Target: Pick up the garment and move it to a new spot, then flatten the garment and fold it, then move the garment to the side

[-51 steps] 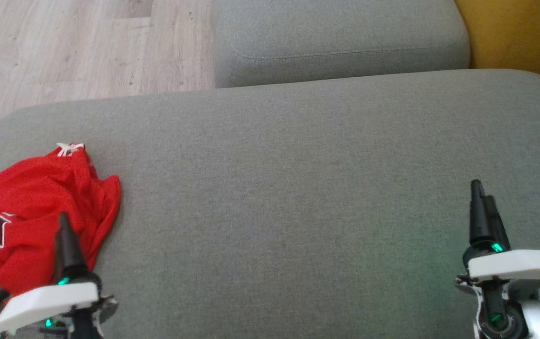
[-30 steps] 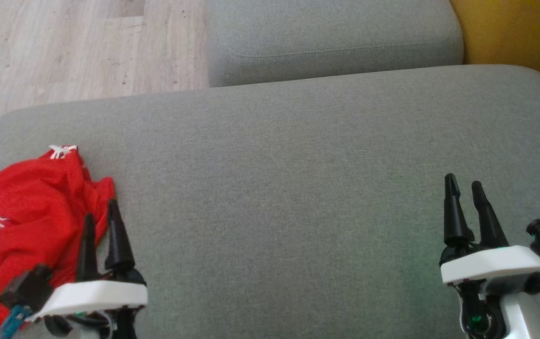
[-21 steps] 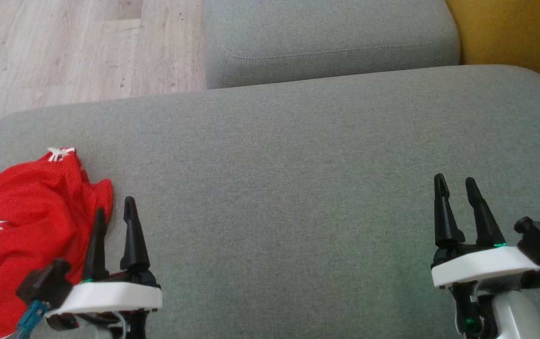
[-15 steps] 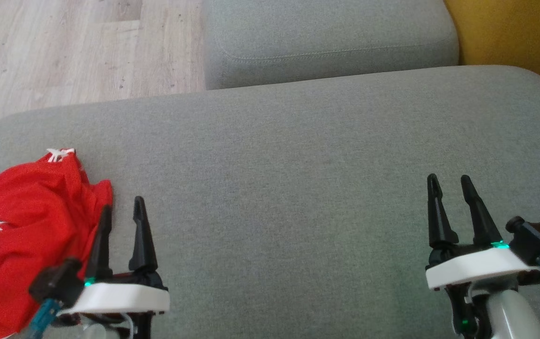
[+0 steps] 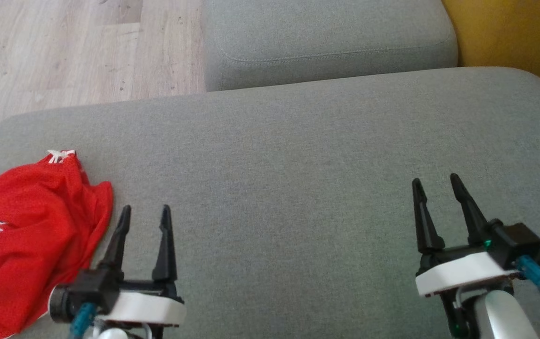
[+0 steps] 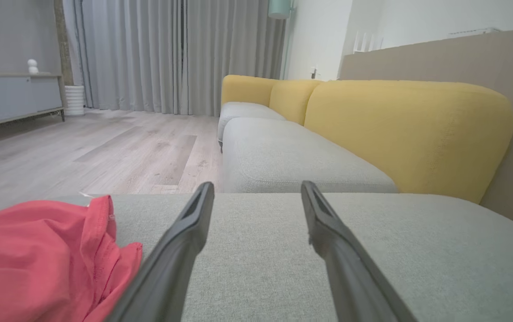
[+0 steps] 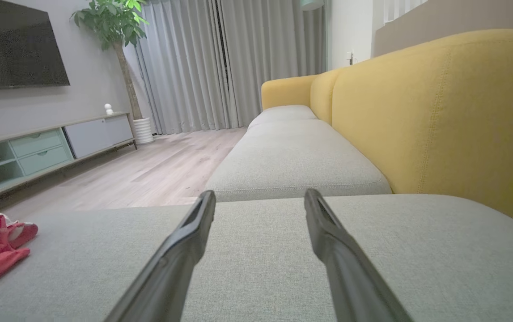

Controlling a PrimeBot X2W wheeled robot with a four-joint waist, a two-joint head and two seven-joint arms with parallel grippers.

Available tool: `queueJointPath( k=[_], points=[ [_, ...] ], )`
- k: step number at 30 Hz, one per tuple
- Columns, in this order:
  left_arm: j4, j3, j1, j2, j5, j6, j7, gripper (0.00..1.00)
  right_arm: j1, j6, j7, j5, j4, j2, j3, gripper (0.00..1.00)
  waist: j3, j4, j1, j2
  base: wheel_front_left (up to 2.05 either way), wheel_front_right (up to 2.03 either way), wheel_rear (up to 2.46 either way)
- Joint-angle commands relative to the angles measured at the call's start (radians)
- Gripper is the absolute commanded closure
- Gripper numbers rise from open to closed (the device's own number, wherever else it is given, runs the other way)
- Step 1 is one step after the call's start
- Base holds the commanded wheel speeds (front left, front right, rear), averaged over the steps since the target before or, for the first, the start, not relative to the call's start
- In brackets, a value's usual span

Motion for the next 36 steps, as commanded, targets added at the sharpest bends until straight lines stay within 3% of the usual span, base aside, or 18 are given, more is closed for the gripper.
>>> queueJointPath(
  k=[1,7,21,29,36],
  points=[
    [-0.032,0.003,-0.038,0.024,0.045,0.015,-0.021,0.00,-0.038,-0.001,-0.021,-0.051,-0.031,-0.008,0.031,0.00,-0.002,0.001,-0.0001,-0.0001,0.00,0.00,0.00],
    [-0.038,-0.005,-0.027,0.004,0.043,0.032,-0.038,0.00,-0.034,-0.001,-0.039,-0.079,-0.028,-0.009,0.033,0.00,-0.007,0.003,-0.0001,-0.0001,0.00,0.00,0.00],
    [0.008,0.134,0.029,-0.081,0.011,-0.128,-0.076,0.00,-0.003,-0.001,-0.077,0.091,-0.002,-0.009,0.052,0.00,-0.022,0.002,-0.0001,-0.0001,0.00,0.00,0.00],
    [0.087,0.104,0.034,-0.087,-0.015,-0.166,-0.092,0.00,0.002,-0.001,-0.092,0.102,0.082,-0.010,0.056,0.00,-0.026,0.003,-0.0001,-0.0001,0.00,0.00,0.00],
    [0.112,0.106,0.017,-0.087,-0.050,-0.173,-0.092,0.00,-0.010,-0.001,-0.092,0.064,0.098,-0.010,0.042,0.00,-0.023,0.007,-0.0001,-0.0001,0.00,0.00,0.00]
  ],
)
